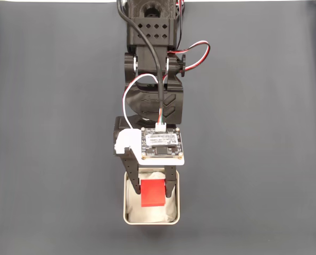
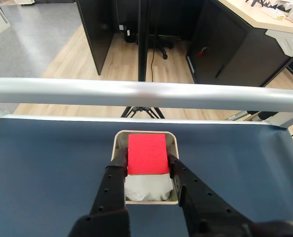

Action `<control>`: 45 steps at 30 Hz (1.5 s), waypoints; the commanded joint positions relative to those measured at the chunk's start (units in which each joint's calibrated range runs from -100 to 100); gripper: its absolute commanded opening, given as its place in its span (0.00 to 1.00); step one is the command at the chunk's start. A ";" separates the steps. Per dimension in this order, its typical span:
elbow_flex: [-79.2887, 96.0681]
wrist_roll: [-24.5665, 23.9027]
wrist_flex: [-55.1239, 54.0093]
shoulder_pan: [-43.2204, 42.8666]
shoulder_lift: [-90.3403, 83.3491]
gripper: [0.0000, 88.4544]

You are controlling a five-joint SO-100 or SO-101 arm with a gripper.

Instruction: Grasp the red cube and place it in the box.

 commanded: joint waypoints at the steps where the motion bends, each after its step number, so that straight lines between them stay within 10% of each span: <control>1: -1.19 -0.39 -1.32 -0.53 0.06 0.09; 29: -1.55 -0.34 -1.89 -0.39 2.06 0.10; 35: -1.37 -0.49 -2.22 -0.18 2.06 0.40; 45: -1.00 -1.07 -2.63 -0.18 1.54 0.53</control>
